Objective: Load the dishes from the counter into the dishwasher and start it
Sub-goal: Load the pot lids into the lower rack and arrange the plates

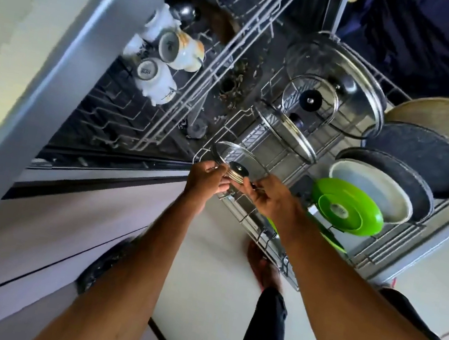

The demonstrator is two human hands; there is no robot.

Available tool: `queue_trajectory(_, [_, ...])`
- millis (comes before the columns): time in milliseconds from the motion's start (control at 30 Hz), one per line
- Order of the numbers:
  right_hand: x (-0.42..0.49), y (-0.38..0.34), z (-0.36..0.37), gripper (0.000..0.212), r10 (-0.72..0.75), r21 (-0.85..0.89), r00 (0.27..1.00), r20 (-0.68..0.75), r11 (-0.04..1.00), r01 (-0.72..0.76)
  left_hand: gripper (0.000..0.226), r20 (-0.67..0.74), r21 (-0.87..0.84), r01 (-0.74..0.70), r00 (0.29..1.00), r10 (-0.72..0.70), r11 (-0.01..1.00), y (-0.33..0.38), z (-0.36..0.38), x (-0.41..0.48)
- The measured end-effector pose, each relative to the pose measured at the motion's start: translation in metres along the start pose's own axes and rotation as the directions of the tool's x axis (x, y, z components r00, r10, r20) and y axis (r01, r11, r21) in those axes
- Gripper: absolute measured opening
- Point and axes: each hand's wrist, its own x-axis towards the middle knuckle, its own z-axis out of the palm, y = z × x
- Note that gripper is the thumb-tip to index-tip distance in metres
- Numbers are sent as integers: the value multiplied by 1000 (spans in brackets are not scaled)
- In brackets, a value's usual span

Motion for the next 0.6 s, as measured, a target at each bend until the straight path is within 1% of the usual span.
queue_trajectory(67, [1, 4, -3, 31, -13, 17, 1000, -2, 1000, 13, 11, -10, -9, 14, 1000, -14, 1000, -2, 0, 2])
queue_trajectory(100, [-1, 6, -5, 31, -16, 31, 1000, -4, 999, 16, 7, -21, -26, 20, 1000, -20, 999, -3, -1, 3])
queue_trajectory(167, [-5, 7, -9, 25, -12, 63, 1000, 9, 998, 12, 16, -37, -41, 27, 999, -29, 999, -6, -4, 6])
queue_trajectory(233, [-12, 7, -13, 10, -13, 97, 1000, 24, 995, 11, 18, -46, -51, 35, 998, -37, 998, -8, -8, 7])
queue_trajectory(267, [-13, 6, -13, 7, -16, 108, 999, 28, 994, 13, 18, -48, -55, 36, 998, -38, 998, -8, -9, 7])
queue_trajectory(333, [-10, 6, -13, 4, -16, 101, 1000, 25, 995, 13, 17, -44, -64, 34, 998, -37, 997, -8, -11, 8])
queue_trajectory(467, [1, -1, -8, 10, -1, 83, 998, -61, 997, 6, 24, -14, -48, 28, 1000, -28, 998, -6, -11, 9])
queue_trajectory(600, [3, -5, -5, 9, 13, 113, 998, -58, 994, -6, 26, 5, -50, 33, 999, -33, 998, -6, -7, 9])
